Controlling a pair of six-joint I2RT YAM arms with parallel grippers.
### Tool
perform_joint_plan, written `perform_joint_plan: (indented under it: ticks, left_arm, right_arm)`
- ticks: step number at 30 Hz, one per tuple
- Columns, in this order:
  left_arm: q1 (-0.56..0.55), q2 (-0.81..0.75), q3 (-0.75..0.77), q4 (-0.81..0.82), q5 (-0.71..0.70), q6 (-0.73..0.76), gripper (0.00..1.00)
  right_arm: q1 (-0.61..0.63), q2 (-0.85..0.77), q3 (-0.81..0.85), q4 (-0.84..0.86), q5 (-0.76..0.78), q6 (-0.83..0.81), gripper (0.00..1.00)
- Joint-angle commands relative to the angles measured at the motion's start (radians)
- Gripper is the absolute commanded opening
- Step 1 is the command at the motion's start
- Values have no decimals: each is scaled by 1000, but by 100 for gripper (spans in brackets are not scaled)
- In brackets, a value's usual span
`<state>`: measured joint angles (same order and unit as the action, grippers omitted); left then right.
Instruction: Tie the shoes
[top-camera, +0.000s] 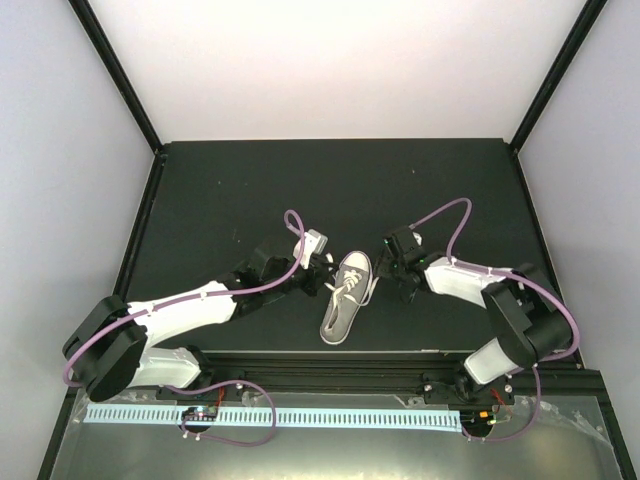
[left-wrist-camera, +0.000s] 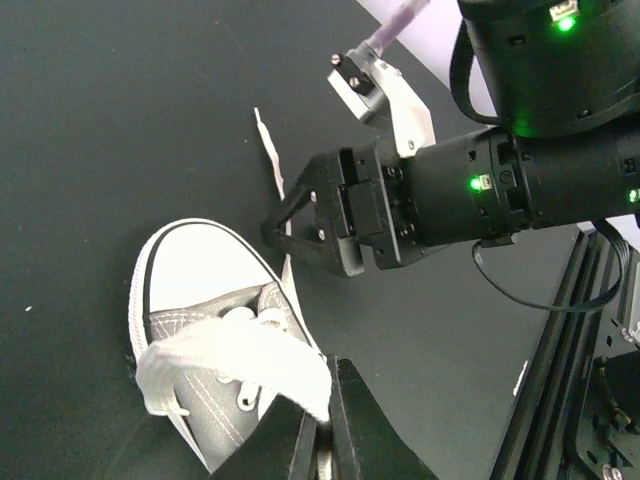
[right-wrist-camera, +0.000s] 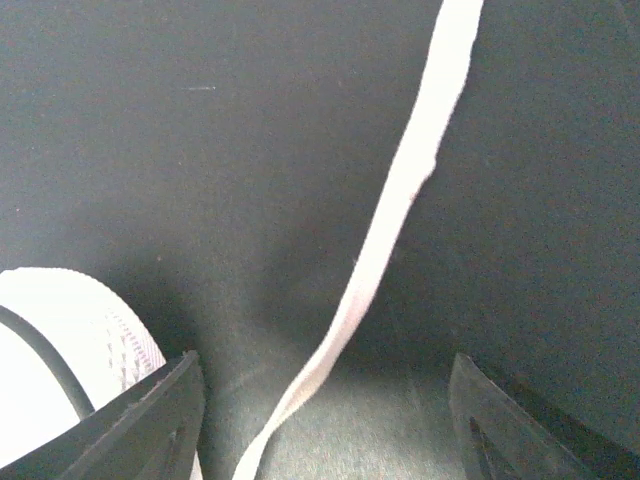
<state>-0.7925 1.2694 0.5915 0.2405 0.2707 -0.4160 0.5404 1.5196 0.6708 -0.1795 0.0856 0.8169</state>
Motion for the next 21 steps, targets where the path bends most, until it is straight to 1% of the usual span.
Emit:
perform_joint_plan:
  ticks: [1, 5, 7, 9, 12, 13, 16, 21]
  left_arm:
    - [-4, -20, 8, -30, 21, 11, 1]
    - [-4, -29, 14, -49, 19, 12, 2]
    - [-4, -36, 17, -58, 15, 12, 2]
    - [-4, -43, 17, -66, 14, 16, 2]
    - [-4, -48, 16, -72, 25, 32, 2]
    - [-3, -47, 17, -75, 33, 42, 2]
    - [-4, -38, 31, -99, 68, 89, 2]
    - [-2, 4, 89, -157, 144, 181, 1]
  right_arm:
    - [45, 73, 26, -33, 86, 4, 63]
    - [81, 107, 29, -72, 137, -8, 51]
    - [89, 124, 23, -72, 127, -25, 39]
    - [94, 141, 15, -74, 110, -40, 22]
    - [95, 127, -19, -66, 92, -48, 4]
    - [96, 108, -33, -68, 90, -48, 2]
    - [94, 5, -56, -100, 111, -57, 2]
    - [92, -250, -31, -188, 183, -102, 2]
